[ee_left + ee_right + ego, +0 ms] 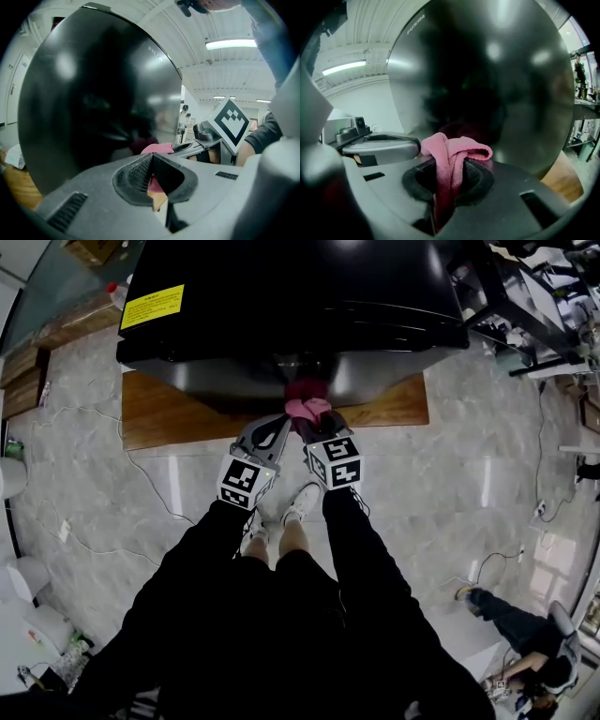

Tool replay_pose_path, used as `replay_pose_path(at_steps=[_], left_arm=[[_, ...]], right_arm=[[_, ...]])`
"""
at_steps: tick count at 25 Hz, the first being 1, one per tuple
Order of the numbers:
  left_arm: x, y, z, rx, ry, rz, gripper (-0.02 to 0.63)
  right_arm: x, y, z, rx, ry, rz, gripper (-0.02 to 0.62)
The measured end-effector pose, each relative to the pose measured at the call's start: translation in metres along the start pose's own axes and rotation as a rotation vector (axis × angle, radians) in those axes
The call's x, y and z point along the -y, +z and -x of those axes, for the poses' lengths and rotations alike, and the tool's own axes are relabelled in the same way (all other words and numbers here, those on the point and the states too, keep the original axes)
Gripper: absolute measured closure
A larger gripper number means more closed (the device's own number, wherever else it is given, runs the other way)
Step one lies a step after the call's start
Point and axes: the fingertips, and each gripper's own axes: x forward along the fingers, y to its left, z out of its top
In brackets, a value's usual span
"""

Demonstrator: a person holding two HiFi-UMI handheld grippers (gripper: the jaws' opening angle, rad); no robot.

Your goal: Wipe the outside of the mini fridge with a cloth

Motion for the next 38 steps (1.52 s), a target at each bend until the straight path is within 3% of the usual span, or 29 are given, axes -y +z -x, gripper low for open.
replay_pose_path(at_steps=[10, 24, 29, 34, 38], left_arm=[[0.039, 0.009, -0.051, 0.002, -0.078, 0.013, 0.601], [0.089, 0.028, -0.1, -0.008, -0.144, 0.004, 0.601], [0.115, 0.059, -0.096, 0.01, -0.166, 0.007, 0.6], [0.156, 0.103, -0.078, 0.025, -0.22, 0.007, 0.6], [0.182, 0.147, -0.058, 0.064, -0.278, -0.02, 0.601]], right_arm=[[0.075, -0.012, 0.037, -0.023, -0.112, -0.025, 0.534], [0.158, -0.02, 0.085, -0.032, -0.193, -0.046, 0.535], [0.156, 0.008, 0.134, 0.096, -0.164, -0.04, 0.537], [0.135, 0.071, 0.216, 0.288, -0.12, -0.004, 0.537], [0.109, 0.115, 0.257, 0.372, -0.063, 0.036, 0.537]])
